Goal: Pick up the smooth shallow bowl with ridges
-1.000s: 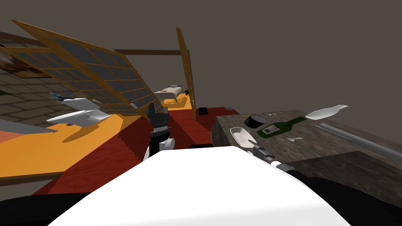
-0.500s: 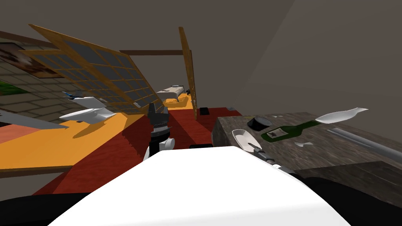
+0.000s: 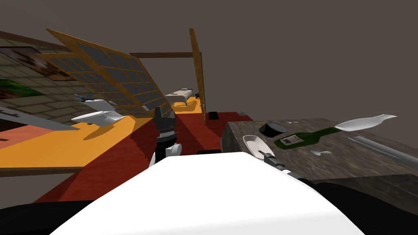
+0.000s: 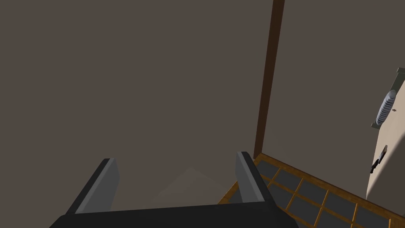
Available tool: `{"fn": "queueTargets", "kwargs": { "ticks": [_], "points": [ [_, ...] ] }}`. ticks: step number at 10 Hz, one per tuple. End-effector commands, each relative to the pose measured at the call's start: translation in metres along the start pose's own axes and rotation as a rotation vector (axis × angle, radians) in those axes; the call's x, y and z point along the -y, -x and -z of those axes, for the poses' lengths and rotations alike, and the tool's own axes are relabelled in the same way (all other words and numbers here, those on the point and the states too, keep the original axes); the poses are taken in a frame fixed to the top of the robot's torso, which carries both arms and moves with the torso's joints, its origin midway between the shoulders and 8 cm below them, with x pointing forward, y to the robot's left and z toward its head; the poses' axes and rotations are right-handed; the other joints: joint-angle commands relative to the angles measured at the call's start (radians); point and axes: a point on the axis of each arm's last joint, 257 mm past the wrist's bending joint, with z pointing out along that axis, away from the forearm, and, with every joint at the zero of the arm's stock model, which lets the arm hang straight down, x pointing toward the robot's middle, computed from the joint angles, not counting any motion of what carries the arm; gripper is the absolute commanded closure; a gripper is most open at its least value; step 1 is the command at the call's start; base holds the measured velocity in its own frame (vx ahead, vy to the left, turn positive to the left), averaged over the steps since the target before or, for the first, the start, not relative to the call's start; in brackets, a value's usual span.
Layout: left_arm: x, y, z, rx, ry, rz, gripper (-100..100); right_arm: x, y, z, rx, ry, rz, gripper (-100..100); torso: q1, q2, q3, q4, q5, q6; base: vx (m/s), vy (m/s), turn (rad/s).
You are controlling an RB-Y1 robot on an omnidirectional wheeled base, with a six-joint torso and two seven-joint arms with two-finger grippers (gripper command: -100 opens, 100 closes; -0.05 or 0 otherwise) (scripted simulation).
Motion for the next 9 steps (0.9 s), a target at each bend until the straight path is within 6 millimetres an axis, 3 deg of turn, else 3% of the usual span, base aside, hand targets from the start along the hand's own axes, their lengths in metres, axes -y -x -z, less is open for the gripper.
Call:
{"fn": "queueTargets", "kwargs": {
  "ticks": [1, 4, 5, 6, 9],
  "points": [
    [0.0, 0.0, 0.0, 0.0, 0.0, 0.0, 0, 0.0, 0.0, 0.0, 0.0, 0.0, 0.0, 100, 0.0, 0.0, 0.0, 0.0, 0.0, 0.0, -0.005, 0.002, 0.005],
    [0.0, 0.0, 0.0, 0.0, 0.0, 0.0, 0, -0.003, 0.001, 0.0, 0.004, 0.008, 0.005, 100, 0.0, 0.002, 0.002, 0.002, 0.0, 0.002, 0.0, 0.0, 0.005],
    [0.0, 0.0, 0.0, 0.0, 0.0, 0.0, 0, -0.003, 0.001, 0.0, 0.004, 0.008, 0.004, 0, 0.0, 0.002, 0.002, 0.002, 0.001, 0.002, 0.0, 0.0, 0.0],
    [0.0, 0.0, 0.0, 0.0, 0.0, 0.0, 0, 0.002, 0.008, 0.007, 0.014, 0.002, 0.013, 100, 0.001, 0.002, 0.002, 0.003, 0.001, 0.002, 0.012, -0.022, -0.172],
    [0.0, 0.0, 0.0, 0.0, 0.0, 0.0, 0, 0.002, 0.014, 0.011, 0.023, 0.005, 0.023, 100, 0.0, 0.002, 0.002, 0.002, 0.002, 0.001, 0.011, -0.024, -0.086]
  ]
}}
